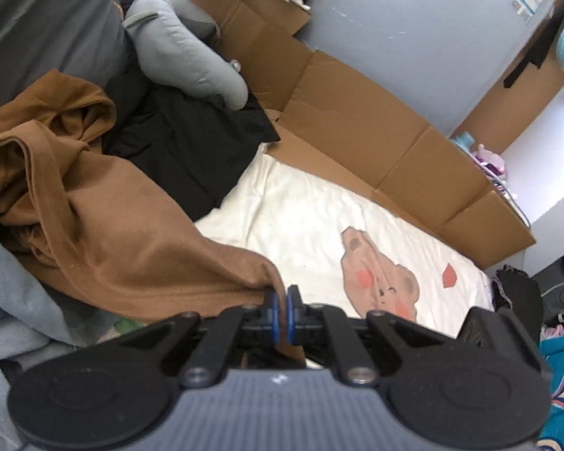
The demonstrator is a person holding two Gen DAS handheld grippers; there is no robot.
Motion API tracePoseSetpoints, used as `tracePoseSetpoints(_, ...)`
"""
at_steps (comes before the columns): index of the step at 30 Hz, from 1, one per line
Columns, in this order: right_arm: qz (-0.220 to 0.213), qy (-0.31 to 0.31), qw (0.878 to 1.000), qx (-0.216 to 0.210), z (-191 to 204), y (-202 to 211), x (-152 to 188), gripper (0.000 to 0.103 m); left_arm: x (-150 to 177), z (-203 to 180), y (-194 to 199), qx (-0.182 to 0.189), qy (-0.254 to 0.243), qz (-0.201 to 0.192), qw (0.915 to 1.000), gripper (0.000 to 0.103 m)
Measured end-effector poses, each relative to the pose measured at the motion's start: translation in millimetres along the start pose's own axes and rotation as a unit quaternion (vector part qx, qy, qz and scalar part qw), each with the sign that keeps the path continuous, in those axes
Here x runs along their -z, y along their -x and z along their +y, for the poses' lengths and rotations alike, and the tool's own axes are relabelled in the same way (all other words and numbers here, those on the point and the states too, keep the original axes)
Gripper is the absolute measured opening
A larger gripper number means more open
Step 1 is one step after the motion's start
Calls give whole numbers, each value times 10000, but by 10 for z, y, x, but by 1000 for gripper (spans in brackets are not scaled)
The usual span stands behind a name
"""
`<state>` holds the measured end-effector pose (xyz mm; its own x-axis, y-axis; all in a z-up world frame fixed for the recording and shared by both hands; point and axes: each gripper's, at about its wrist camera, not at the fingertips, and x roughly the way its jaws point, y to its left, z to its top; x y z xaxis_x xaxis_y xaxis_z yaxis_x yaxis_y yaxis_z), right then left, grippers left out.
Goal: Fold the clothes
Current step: 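Grasp the brown shirt with the left tool while the right tool grasps it too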
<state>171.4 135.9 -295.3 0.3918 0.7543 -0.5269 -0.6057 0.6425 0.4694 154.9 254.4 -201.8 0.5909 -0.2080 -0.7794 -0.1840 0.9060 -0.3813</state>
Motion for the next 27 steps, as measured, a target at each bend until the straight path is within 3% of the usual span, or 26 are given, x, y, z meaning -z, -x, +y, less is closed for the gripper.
tracePoseSetpoints(2, 10, -78, 10000, 47, -67, 23, 13, 1, -17, 42, 12, 47, 142, -36, 9999, 11)
tracePoseSetpoints(5, 55, -150, 9997, 205, -148, 58, 47, 0, -30, 88, -32, -109, 206, -37, 9997, 23)
tracePoseSetpoints(14, 80, -574, 9958, 705, -493, 296, 152, 0, 15, 292, -130, -663, 399, 217, 9968, 24)
tracePoseSetpoints(27, 219, -900, 9835, 1552, -970, 1007, 329, 0, 161, 395, -148, -1023, 363, 386, 9933, 38)
